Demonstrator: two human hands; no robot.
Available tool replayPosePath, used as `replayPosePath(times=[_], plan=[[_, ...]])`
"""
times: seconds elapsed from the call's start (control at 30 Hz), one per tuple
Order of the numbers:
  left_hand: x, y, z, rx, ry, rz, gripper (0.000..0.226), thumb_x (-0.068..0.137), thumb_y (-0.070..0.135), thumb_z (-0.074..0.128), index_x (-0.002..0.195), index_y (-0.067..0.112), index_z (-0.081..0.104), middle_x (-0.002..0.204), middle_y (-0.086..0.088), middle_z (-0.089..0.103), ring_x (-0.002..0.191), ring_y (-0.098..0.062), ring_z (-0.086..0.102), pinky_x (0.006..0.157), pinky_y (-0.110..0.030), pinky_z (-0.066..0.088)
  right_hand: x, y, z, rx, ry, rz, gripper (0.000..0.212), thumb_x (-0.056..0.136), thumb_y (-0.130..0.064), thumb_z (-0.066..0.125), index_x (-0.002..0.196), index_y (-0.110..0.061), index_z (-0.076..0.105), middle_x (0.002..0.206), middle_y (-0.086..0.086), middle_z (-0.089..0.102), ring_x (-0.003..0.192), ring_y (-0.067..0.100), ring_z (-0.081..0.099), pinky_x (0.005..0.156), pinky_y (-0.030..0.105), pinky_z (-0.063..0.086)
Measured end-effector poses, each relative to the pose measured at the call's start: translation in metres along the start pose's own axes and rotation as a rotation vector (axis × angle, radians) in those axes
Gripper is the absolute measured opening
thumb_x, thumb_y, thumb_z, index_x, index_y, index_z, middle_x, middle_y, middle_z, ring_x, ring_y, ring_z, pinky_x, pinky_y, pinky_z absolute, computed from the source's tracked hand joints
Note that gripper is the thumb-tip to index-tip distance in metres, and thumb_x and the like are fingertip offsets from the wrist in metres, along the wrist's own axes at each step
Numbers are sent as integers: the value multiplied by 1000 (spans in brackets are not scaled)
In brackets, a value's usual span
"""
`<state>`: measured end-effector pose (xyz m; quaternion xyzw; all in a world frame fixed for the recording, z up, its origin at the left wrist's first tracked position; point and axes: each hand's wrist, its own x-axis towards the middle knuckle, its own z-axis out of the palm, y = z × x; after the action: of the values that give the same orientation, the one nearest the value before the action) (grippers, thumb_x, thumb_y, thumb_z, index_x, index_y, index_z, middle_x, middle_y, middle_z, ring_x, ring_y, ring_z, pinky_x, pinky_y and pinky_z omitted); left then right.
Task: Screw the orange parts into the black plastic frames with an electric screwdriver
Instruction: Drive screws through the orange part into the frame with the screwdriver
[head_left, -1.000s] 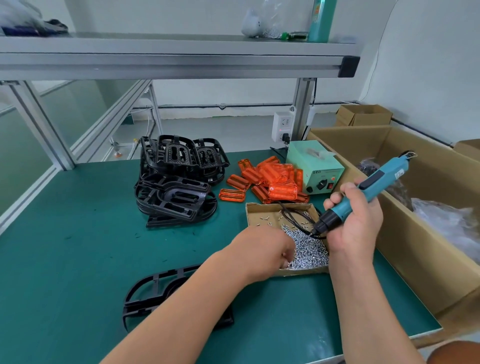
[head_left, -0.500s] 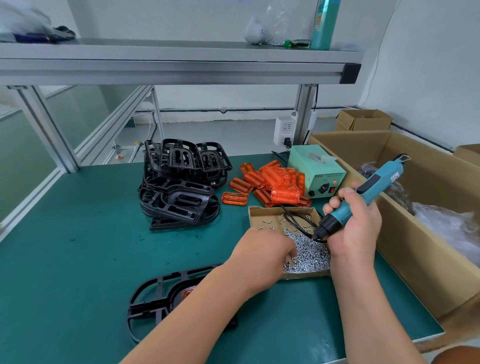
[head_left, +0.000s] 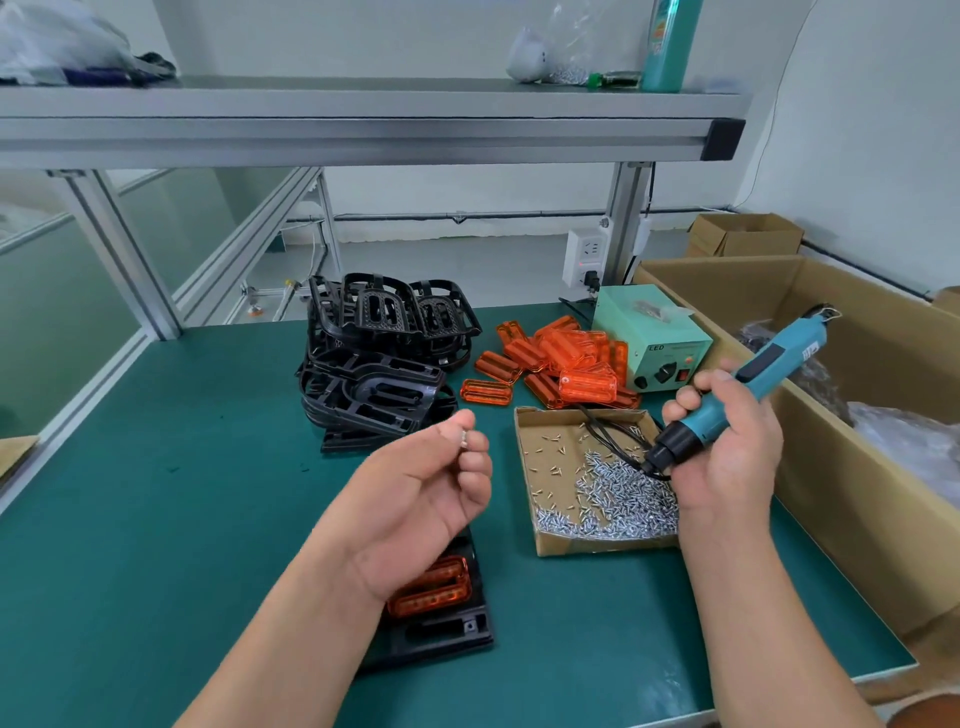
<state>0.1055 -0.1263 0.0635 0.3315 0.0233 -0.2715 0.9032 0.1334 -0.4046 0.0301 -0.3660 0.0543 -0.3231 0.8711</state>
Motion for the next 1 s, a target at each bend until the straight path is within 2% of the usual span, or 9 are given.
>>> replayPosePath(times=[0.1, 0.2, 0.3, 0.43, 0.53, 0.63, 0.83, 1.0], plan=[[-20, 8, -6, -144, -31, -24, 10, 102, 5, 53, 110, 10, 57, 97, -8, 59, 80, -15, 54, 63, -21, 51, -6, 3, 6, 37, -40, 23, 24, 96, -6, 63, 117, -10, 54, 89, 3, 60, 70, 15, 57, 65, 29, 50], [-35, 9, -14, -151, -72, -65, 13, 101, 1, 59, 109, 10, 59, 100, -8, 59, 81, -15, 53, 60, -20, 48, -16, 6, 20, 59, -125, 40, 21, 99, -5, 61, 117, -10, 52, 89, 3, 60, 72, 15, 58, 68, 29, 51], [-40, 11, -23, -7, -42, -42, 16, 99, 8, 64, 113, 11, 55, 95, -6, 57, 74, -12, 49, 53, -19, 44, -30, 6, 42, 56, -204, 45, 18, 98, -2, 65, 109, -14, 57, 90, 4, 60, 77, 16, 61, 70, 30, 54], [-40, 19, -35, 190, 43, 17, 14, 102, 10, 57, 116, 8, 56, 90, -6, 56, 69, -12, 47, 49, -19, 43, -50, 16, 72, 81, -226, 109, 21, 95, 0, 74, 99, -14, 59, 88, 6, 65, 74, 16, 65, 69, 32, 59], [-39, 23, -43, 254, 71, 22, 21, 102, 7, 55, 123, 2, 58, 92, -9, 59, 72, -14, 52, 52, -21, 48, -61, 28, 97, 121, -285, 164, 18, 93, -9, 76, 94, -16, 59, 87, 6, 65, 63, 12, 56, 59, 26, 52], [-37, 28, -48, 279, 60, 6, 25, 101, 3, 56, 126, 0, 61, 95, -11, 61, 74, -15, 55, 54, -21, 49, -67, 43, 117, 218, -311, 242, 13, 100, -19, 68, 99, -15, 56, 85, 3, 61, 61, 11, 51, 58, 25, 48], [-22, 38, -56, 358, 41, 7, 20, 99, 0, 62, 118, 0, 66, 94, -13, 62, 70, -14, 53, 50, -20, 43, -64, 64, 124, 312, -301, 284, 17, 103, -30, 66, 100, -16, 57, 81, 1, 55, 62, 11, 49, 60, 25, 46], [-6, 46, -58, 463, -47, 15, 14, 98, 16, 68, 106, 5, 72, 90, -8, 61, 66, -10, 48, 48, -16, 39, -55, 70, 109, 323, -278, 277, 20, 98, -32, 71, 98, -17, 58, 81, 0, 55, 63, 10, 49, 60, 24, 47]])
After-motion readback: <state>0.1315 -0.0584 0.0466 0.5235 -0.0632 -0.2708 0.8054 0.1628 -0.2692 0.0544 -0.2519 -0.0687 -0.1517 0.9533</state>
